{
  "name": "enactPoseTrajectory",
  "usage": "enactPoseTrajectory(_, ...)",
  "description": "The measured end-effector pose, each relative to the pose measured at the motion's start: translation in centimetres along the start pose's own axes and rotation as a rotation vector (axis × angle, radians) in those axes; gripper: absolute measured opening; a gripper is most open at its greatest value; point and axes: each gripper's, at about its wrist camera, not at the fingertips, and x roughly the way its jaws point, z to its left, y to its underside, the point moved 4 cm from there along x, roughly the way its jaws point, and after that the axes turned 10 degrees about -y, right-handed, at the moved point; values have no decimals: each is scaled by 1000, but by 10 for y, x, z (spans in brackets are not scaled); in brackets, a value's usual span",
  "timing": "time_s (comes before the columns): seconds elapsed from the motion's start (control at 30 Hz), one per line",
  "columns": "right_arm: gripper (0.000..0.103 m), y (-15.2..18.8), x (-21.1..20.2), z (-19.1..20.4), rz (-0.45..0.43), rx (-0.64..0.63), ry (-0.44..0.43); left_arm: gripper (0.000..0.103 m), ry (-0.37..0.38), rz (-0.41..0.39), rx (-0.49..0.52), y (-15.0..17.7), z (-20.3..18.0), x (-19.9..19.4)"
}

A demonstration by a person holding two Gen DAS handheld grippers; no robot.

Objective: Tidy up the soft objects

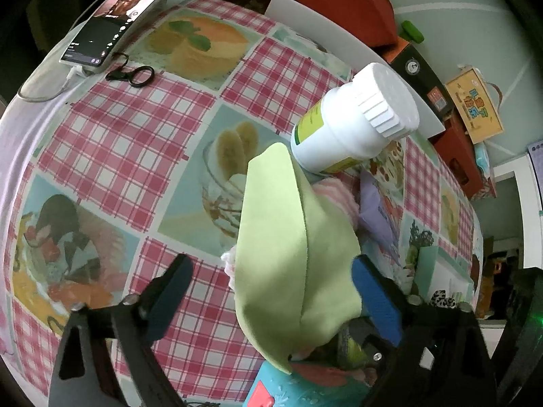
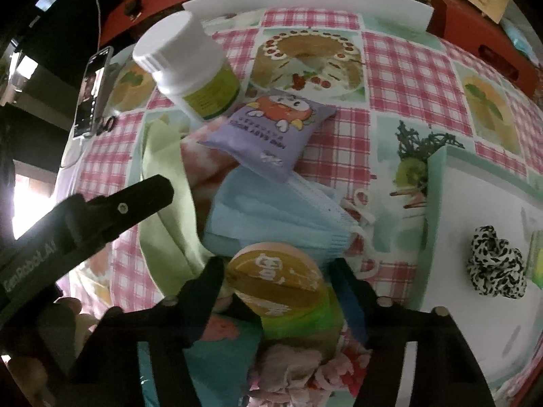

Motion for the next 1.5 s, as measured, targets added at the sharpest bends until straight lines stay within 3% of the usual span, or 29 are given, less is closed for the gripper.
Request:
enactPoseTrajectory(0.13,60,0,-4,-5,-17,18,-24,71,6,6,12,0,-5,5)
enactPoseTrajectory(0.2,60,0,-6,-5,-21,20,-34,56,16,8,14,0,-7,6)
enactPoseTrajectory(0.33,60,1,-6,-7,-27,29,-48,49,15,0,20,0,-10,10)
enactPoseTrajectory(0.4,60,3,-10,-11,-27,27,-56,37,24,-6,21,0,-12,10)
enactPoseTrajectory(0.6,60,6,-12,-14,-43,39,-70,16,49,-33,14,-2,-8,2)
enactPoseTrajectory(0.9,55,11,-24,-21,-66,39,-88,14,63,-67,7,-4,-5,-10)
enactPoseTrajectory(1.5,54,25,-38,-30,-143,67,-173,14,94,-140,-11,-5,6,-49)
